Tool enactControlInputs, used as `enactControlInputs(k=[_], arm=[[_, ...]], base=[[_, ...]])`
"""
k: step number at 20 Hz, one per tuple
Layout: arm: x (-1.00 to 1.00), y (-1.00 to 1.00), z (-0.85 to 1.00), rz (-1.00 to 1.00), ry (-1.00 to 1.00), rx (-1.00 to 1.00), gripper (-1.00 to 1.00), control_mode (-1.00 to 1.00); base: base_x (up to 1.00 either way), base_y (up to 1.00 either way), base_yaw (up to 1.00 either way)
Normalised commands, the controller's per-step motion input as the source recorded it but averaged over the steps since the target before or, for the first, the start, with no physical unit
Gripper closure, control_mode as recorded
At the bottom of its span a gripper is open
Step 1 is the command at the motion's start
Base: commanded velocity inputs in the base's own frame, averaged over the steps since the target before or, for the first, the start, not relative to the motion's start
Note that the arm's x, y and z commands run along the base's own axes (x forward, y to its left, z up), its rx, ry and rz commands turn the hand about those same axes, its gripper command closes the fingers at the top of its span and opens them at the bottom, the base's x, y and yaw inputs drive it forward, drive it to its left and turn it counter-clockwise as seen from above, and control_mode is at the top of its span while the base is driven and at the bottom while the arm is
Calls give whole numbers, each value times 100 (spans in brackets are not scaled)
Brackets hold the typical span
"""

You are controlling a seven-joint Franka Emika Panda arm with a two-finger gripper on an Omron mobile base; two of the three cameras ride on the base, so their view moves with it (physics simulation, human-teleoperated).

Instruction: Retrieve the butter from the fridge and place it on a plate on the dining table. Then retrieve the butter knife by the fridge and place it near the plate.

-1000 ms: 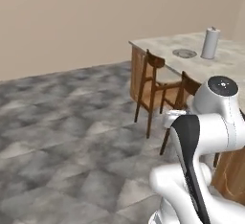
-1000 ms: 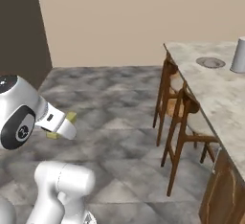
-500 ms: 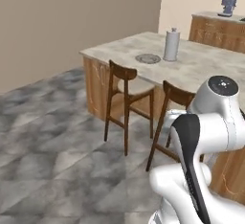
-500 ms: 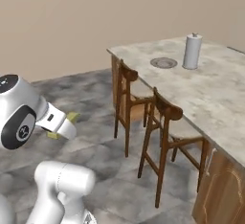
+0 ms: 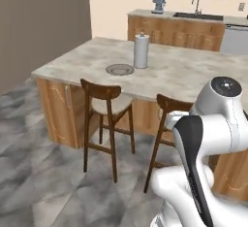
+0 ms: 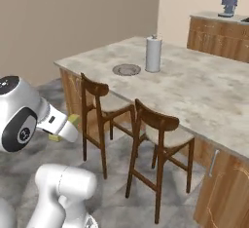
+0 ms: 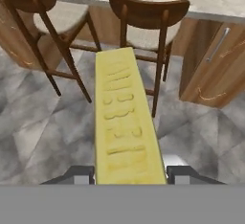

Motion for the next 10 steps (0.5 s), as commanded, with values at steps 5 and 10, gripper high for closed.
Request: enactControlInputs(k=[5, 10], arm=[[0, 0, 0, 0, 0, 0, 100, 100], [0, 0, 0, 0, 0, 0, 100, 100]], base=[[89, 100, -64], [88, 100, -66]])
